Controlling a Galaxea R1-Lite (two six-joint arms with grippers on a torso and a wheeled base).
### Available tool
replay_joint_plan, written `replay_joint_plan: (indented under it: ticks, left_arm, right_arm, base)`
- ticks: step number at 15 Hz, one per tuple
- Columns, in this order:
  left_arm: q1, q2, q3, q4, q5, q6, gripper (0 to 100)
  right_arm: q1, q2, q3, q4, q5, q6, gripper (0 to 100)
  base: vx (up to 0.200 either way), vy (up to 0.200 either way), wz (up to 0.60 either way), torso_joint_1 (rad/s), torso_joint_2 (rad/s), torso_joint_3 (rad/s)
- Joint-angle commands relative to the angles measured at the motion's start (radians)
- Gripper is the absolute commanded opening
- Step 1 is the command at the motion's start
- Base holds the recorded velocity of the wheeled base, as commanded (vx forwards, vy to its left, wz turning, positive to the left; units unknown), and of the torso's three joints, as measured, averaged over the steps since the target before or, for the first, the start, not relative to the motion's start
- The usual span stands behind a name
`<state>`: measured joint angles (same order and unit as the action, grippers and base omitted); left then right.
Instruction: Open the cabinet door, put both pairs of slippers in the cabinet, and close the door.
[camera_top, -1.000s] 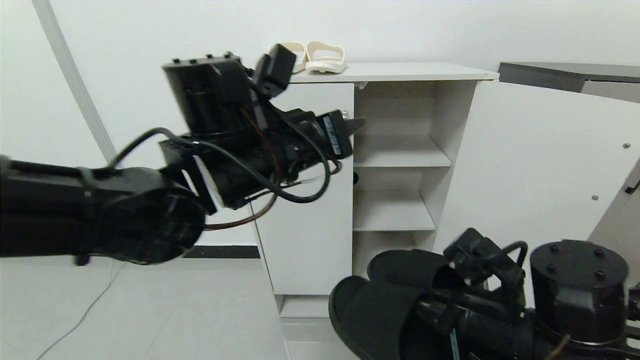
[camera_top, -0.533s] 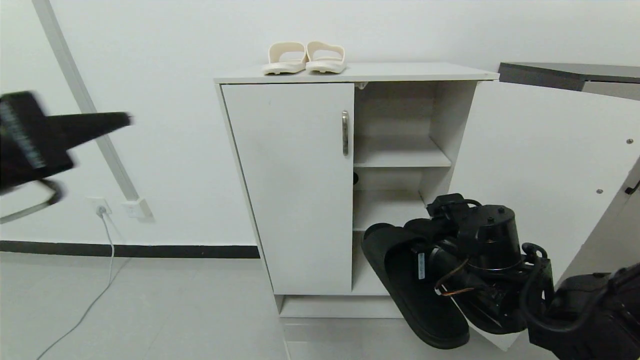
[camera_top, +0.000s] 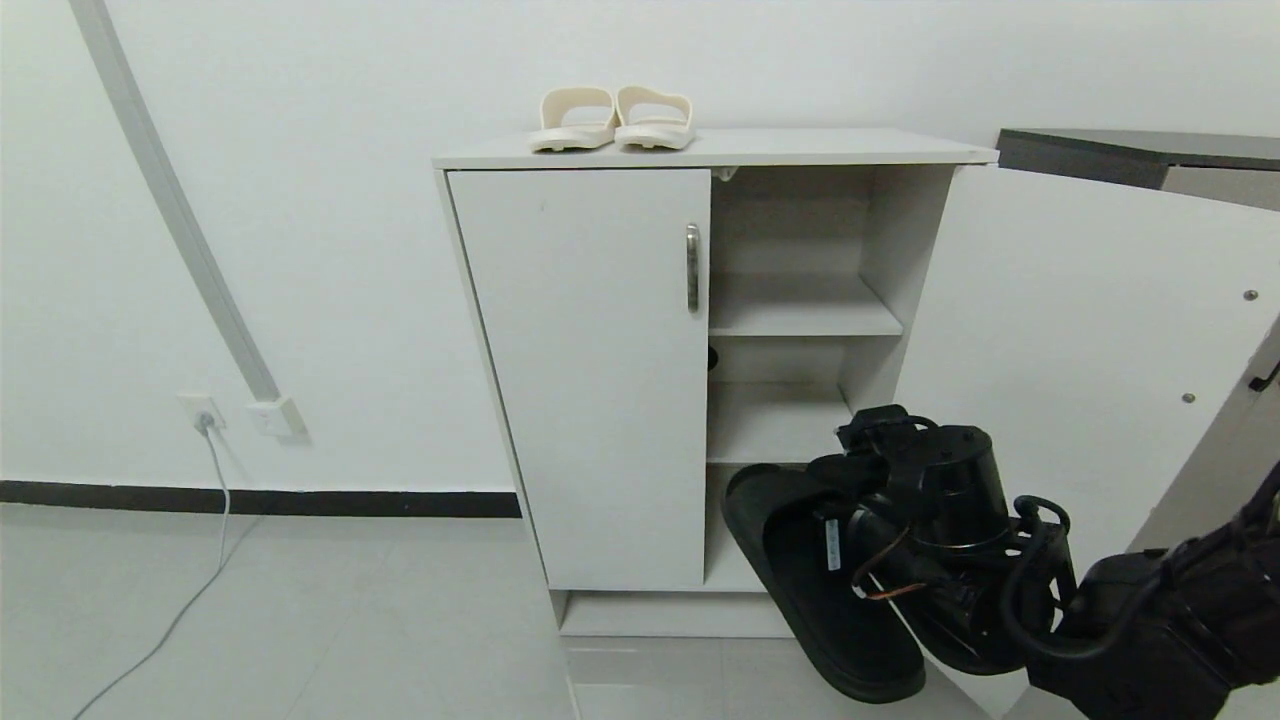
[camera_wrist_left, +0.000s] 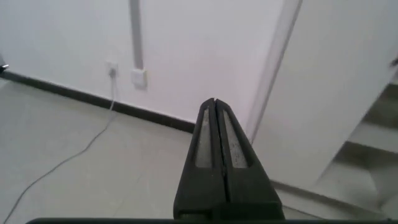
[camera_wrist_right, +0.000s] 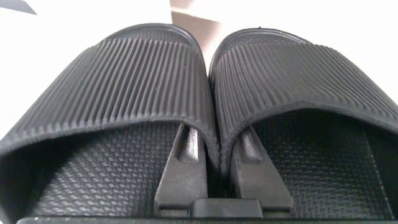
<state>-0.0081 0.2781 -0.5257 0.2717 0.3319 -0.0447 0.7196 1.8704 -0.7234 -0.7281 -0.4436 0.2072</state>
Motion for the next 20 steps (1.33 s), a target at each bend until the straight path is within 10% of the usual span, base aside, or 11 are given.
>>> replay_joint_plan:
  ticks: [1,5,9,13,20]
  left_arm:
    - [0.019,-0.171,0.144,-0.008,-0.021,0.014,0]
    - [0.014,-0.278,0.309,-0.029,-0.171,0.014,0]
    - [0.011,-0.278,0.526,-0.284,-0.252,0.029,0]
    - [0.011,-0.278,0.526,-0.273,-0.309,0.072,0]
    - [0.011,-0.278,0.526,-0.273,-0.314,0.052,0]
  right_arm:
    - [0.008,0.003,0.001,-0.002,0.000,0.000,0]
    - [0.021,0.003,0.006,-0.002,0.000,0.000,0]
    - [0.032,0.003,0.010,-0.002,0.000,0.001,0]
    - [0.031,0.023,0.010,-0.004,0.000,0.001,0]
    - [0.049,0.148,-0.103,-0.085,-0.109,0.027,0]
  base:
    - [0.000,0.000,0.00,0.000,0.00,0.000]
    - [0.000,0.000,0.00,0.000,0.00,0.000]
    - [0.000,0.000,0.00,0.000,0.00,0.000]
    - [0.000,0.000,0.00,0.000,0.00,0.000]
    - [0.000,0.000,0.00,0.000,0.00,0.000]
